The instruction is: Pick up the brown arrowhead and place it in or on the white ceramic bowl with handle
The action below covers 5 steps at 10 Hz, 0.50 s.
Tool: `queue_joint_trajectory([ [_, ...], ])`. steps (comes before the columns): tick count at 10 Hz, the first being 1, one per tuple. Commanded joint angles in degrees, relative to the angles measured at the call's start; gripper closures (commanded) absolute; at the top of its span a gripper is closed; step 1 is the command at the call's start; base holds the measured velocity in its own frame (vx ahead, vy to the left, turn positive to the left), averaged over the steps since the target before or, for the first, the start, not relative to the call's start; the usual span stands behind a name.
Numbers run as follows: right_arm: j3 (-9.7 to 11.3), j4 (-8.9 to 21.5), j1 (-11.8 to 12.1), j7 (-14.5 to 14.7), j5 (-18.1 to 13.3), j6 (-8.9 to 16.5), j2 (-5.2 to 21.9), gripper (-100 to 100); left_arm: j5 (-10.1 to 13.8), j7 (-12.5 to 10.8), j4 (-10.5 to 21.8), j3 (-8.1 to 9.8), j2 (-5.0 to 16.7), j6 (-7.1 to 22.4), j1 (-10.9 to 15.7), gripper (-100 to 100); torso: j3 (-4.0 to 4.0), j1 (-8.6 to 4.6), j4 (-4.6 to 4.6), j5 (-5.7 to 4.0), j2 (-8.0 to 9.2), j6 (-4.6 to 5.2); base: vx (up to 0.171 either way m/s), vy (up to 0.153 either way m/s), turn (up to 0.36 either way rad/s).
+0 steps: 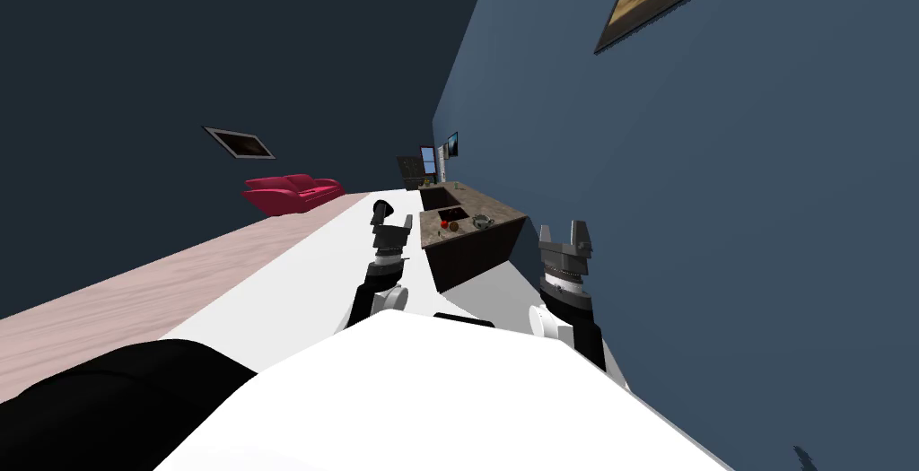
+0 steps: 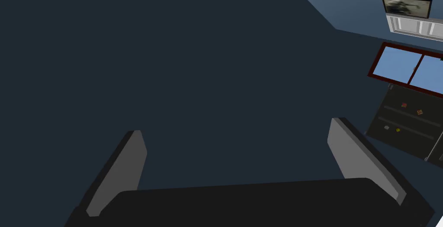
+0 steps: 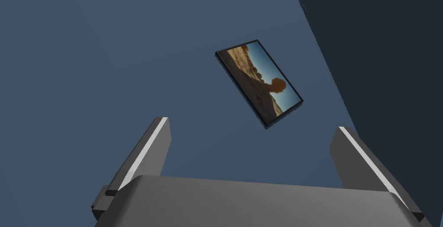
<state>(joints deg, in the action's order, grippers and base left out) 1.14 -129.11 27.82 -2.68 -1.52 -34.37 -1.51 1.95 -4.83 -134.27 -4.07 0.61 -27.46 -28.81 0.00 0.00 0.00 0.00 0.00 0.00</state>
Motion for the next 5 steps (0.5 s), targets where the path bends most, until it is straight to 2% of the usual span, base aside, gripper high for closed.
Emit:
queue_joint_trajectory([
  [1,0.0,0.0,0.0,0.0,0.0,0.0,0.0,0,1.1,-1.1,1.3,-0.07,1.9,-0.1,0.3,-100,0.00,0.00,0.00,0.00,0.00,0.00,0.023,-0.004,0.010],
  [5,0.0,0.0,0.0,0.0,0.0,0.0,0.0,0,5.4,-5.7,6.8,-0.48,5.7,-0.6,1.7,-100,-0.14,-0.01,-0.06,0.00,-0.24,0.00,0.058,-0.009,0.013],
])
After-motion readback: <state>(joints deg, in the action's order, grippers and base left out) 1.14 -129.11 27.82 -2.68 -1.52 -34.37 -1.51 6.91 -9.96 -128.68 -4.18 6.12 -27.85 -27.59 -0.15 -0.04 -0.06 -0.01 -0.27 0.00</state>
